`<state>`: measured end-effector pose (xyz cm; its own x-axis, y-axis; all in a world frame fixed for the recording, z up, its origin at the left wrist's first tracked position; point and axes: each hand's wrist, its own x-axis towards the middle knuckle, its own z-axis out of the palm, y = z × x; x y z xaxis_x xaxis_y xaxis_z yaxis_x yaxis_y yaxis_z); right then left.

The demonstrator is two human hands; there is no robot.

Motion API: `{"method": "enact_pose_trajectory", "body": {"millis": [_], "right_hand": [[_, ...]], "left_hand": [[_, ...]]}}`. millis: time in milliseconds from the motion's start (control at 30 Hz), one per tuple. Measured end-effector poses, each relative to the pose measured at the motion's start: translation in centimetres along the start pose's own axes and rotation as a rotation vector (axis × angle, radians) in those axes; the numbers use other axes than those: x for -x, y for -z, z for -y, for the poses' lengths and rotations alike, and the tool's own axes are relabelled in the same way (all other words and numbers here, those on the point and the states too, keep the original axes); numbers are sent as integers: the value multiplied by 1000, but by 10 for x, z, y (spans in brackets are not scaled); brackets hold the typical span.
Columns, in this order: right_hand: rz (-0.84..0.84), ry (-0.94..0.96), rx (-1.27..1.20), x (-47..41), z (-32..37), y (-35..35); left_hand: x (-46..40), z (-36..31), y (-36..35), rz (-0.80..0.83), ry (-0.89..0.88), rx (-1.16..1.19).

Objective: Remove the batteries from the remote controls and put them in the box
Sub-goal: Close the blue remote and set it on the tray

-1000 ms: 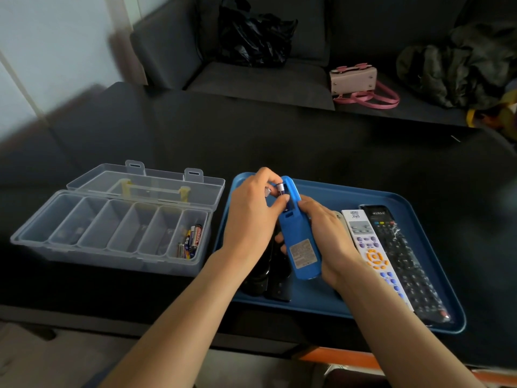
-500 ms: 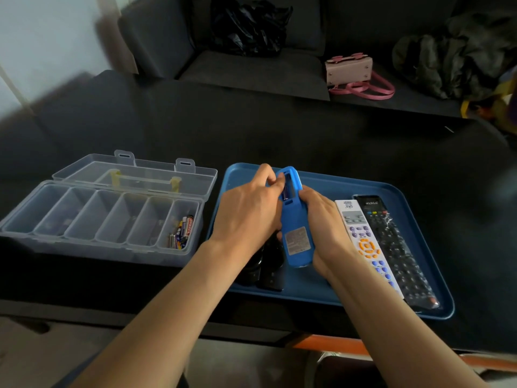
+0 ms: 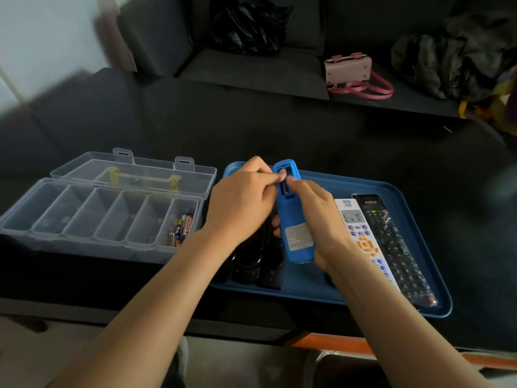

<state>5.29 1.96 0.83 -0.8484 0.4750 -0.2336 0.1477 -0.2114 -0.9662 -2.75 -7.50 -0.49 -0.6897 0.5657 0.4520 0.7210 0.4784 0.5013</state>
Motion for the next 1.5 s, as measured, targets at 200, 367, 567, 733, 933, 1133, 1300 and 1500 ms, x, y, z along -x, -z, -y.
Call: {"method": "enact_pose_trajectory", "body": {"millis": [200, 367, 567, 733, 933, 1133, 1300, 1500], "right_hand": [[-30, 65, 289, -5, -8, 0], [3, 36, 278, -7, -7, 2], [45, -76, 169, -5, -4, 2], [68, -145, 95, -5, -2, 3], [104, -196, -1, -5, -2, 5], [50, -179, -4, -6, 1, 9], [51, -147, 34, -5, 1, 9], [38, -101, 29, -3, 3, 7]], "left_hand": [[-8, 2, 9, 51, 331, 754], [-8, 3, 5, 58, 381, 797], [-4, 4, 10, -15, 306, 785], [-6, 3, 7, -127, 296, 824], [-2, 1, -2, -138, 44, 442], [1, 3, -10, -65, -160, 319], [0, 4, -12, -80, -161, 301], [-1, 1, -10, -48, 43, 380]]}}
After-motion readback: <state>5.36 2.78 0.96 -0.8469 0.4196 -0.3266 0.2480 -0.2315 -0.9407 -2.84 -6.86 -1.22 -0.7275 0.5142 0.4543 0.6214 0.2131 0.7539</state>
